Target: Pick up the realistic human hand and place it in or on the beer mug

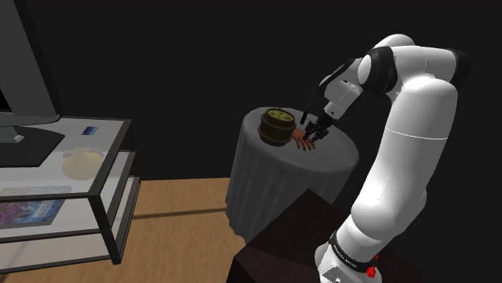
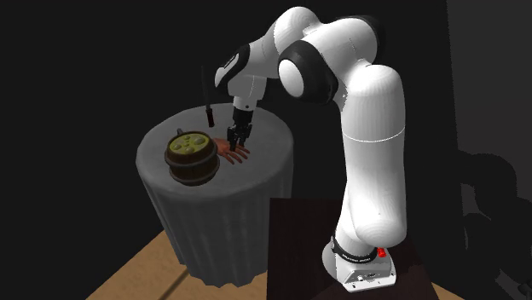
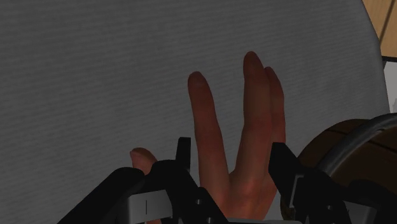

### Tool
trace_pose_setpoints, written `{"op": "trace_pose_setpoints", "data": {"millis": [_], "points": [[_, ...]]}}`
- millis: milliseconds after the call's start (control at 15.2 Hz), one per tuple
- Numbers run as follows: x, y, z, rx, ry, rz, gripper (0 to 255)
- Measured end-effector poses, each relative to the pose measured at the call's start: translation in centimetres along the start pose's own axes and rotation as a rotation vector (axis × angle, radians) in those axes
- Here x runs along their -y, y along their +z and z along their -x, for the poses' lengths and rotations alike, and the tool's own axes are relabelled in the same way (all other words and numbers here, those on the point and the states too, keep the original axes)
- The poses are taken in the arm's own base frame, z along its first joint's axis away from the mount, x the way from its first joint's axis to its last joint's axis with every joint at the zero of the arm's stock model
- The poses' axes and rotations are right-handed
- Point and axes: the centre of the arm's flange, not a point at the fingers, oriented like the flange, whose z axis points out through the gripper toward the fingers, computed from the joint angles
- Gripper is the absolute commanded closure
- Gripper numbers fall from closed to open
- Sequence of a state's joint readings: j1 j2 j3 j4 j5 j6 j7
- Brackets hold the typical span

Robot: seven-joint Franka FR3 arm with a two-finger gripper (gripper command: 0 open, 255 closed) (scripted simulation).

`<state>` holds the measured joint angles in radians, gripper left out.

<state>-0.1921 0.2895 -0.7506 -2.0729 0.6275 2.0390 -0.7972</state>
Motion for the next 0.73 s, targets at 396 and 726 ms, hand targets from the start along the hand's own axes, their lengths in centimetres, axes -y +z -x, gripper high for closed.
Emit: {"op": "trace_pose_setpoints", "data": {"millis": [396,726], "points": [[0.1,-0.3,-0.1,0.000,0.000,0.000,255],[1.0,-2.5,0.0,0.000,0.000,0.000,255]]}}
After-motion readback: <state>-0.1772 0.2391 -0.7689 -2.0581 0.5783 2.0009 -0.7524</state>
